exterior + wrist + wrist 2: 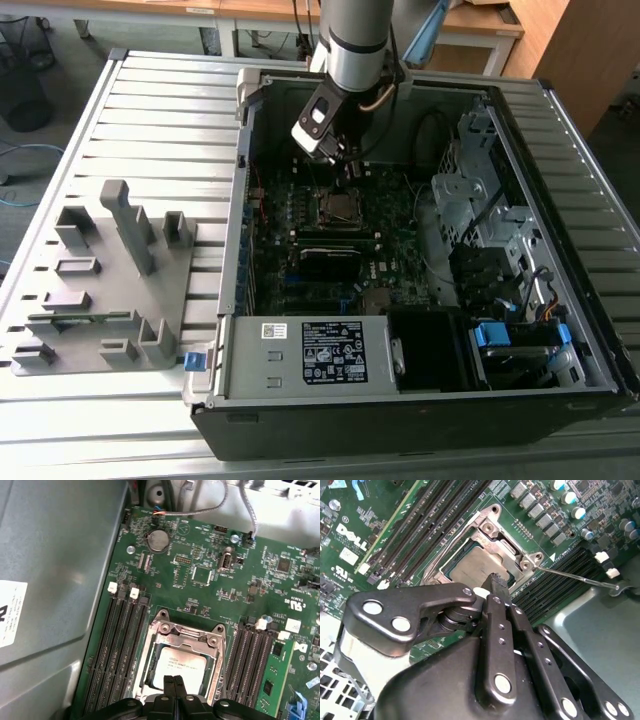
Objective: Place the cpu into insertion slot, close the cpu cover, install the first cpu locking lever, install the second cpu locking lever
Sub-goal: 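Close the cpu cover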
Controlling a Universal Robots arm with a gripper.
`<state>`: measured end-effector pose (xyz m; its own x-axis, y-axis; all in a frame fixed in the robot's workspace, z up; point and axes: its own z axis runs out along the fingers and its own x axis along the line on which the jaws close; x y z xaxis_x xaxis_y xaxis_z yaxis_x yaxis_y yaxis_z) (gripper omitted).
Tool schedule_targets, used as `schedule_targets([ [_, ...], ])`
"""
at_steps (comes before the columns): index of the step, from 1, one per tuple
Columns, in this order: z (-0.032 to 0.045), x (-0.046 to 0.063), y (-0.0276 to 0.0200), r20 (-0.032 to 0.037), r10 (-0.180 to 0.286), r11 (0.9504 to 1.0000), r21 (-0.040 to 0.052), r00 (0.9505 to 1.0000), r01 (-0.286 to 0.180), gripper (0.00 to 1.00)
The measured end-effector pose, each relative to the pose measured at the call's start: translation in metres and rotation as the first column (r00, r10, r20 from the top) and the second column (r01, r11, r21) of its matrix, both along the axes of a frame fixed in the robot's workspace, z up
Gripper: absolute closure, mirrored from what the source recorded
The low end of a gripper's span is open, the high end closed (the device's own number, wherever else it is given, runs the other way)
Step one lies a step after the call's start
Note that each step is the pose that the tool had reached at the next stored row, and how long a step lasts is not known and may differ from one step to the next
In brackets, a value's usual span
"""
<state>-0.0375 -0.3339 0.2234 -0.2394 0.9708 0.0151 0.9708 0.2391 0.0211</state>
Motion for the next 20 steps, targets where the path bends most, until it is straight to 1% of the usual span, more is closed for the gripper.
schedule_targets([
  [2,-0.0002,0.0000,0.0000,0.0001,0.035,0.9994,0.0001,0.9994,-0.035,0.89],
  [5,-0.0004,0.0000,0.0000,0.0001,0.088,0.9962,0.0000,0.9962,-0.088,0.89],
  [12,-0.0004,0.0000,0.0000,0.0000,0.102,0.9948,0.0001,0.9948,-0.102,0.89],
  [14,-0.0005,0.0000,0.0000,0.0001,0.134,0.9910,0.0001,0.9910,-0.134,0.89],
  [16,-0.0006,0.0000,0.0000,0.0001,0.170,0.9854,0.0001,0.9854,-0.170,0.89],
  [18,-0.0008,0.0000,0.0000,0.0001,0.206,0.9785,0.0001,0.9785,-0.206,0.89],
  [20,-0.0009,0.0000,0.0000,0.0001,0.241,0.9705,0.0001,0.9705,-0.241,0.89],
])
